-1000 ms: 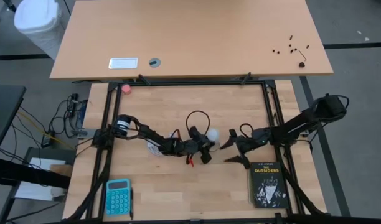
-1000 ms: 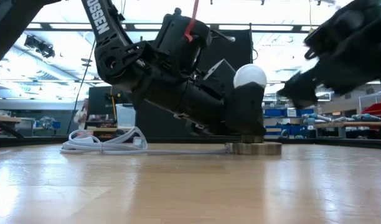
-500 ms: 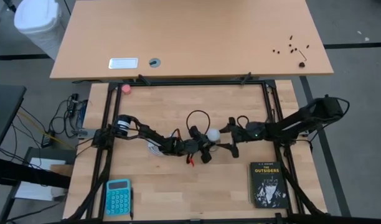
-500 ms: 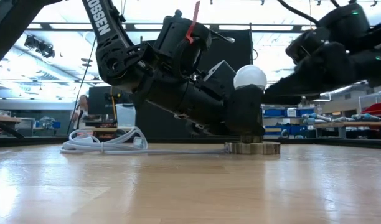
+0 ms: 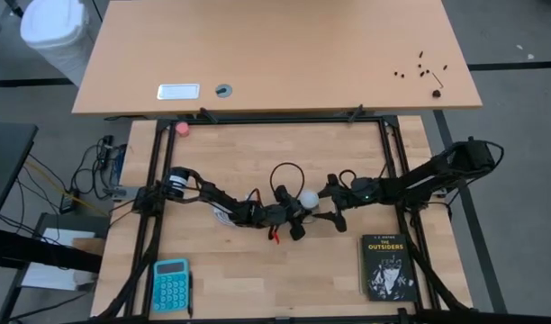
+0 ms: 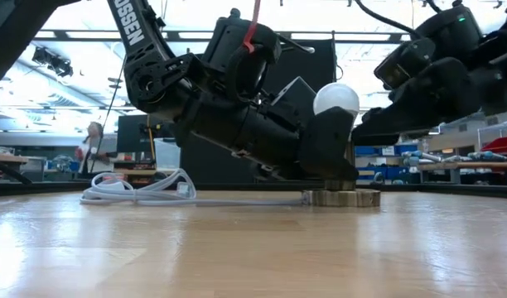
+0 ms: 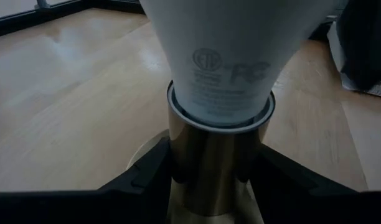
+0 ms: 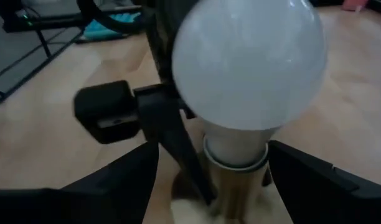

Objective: Screw lightbulb
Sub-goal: Insert the white lightbulb into the silver lamp

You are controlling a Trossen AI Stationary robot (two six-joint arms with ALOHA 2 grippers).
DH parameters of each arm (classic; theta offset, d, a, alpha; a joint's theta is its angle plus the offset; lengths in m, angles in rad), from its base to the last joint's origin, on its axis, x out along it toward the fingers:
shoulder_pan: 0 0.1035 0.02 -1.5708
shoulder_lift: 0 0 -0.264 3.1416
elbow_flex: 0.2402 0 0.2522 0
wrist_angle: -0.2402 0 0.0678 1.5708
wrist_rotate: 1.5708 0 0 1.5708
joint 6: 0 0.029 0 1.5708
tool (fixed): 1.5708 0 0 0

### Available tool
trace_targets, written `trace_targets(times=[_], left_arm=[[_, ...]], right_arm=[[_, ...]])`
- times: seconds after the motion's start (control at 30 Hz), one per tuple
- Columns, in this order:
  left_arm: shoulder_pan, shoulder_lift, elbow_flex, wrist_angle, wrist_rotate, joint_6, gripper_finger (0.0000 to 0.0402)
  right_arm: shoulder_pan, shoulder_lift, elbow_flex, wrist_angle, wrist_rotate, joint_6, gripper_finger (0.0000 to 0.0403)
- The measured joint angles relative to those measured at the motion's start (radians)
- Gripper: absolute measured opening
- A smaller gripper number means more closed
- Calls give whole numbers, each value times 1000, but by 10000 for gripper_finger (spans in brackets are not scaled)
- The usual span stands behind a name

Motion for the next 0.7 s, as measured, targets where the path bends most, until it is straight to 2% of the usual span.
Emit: trace_targets(times=[0.23, 0.4, 0.47, 0.53, 0.7], left_arm=[[1, -1, 1, -17, -21, -13, 184], [1, -1, 0, -14, -20, 1, 184], [1, -1, 0, -11, -12, 12, 184], [1, -1, 0, -9, 9, 15, 184], [-1, 0, 0, 10, 37, 51, 184]], right_arm=[[92, -127, -52, 15, -63, 88, 308], [84, -118, -85, 0, 116, 93, 308], [50, -109, -84, -1, 138, 54, 308], [12, -92, -84, 29, 102, 20, 308], [-78, -39, -56, 78, -75, -37, 308]])
